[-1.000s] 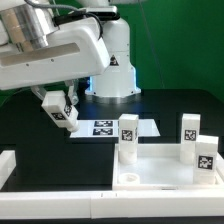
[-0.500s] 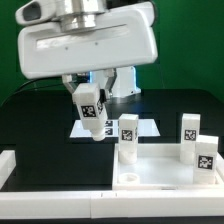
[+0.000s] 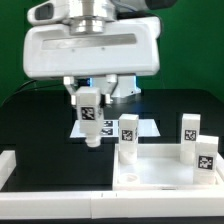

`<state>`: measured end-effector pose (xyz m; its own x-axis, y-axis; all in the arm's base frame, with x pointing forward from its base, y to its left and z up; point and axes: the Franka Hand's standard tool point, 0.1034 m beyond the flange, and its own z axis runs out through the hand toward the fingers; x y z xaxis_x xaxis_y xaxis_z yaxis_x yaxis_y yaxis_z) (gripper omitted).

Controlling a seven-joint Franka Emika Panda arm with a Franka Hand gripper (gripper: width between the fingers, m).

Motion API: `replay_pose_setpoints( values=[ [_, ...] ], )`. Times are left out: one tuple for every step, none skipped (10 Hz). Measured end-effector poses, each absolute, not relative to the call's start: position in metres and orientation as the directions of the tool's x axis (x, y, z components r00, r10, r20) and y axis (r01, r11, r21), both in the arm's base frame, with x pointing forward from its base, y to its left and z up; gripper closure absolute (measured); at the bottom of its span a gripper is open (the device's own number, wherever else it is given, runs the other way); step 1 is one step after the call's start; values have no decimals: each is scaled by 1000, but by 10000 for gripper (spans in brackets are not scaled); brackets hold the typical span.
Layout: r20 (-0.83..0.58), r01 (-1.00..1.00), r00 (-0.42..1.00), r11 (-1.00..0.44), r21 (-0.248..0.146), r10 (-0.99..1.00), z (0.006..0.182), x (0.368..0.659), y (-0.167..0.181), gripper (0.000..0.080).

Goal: Assemble square table

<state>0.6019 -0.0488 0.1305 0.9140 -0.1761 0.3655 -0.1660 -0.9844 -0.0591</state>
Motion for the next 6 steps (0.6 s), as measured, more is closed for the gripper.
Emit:
replay_pose_setpoints(
  values=[
    [357, -190, 911, -978, -83, -207, 126, 601, -44, 515],
    [357, -187, 911, -979, -80, -204, 126, 600, -45, 515],
    [357, -187, 912, -979, -80, -204, 126, 600, -45, 515],
    [356, -188, 912, -979, -80, -204, 126, 600, -45, 515],
    [385, -161, 907, -985, -55, -169, 126, 603, -46, 515],
    [430, -121, 895, -993, -15, -116, 122, 609, -44, 515]
  ],
)
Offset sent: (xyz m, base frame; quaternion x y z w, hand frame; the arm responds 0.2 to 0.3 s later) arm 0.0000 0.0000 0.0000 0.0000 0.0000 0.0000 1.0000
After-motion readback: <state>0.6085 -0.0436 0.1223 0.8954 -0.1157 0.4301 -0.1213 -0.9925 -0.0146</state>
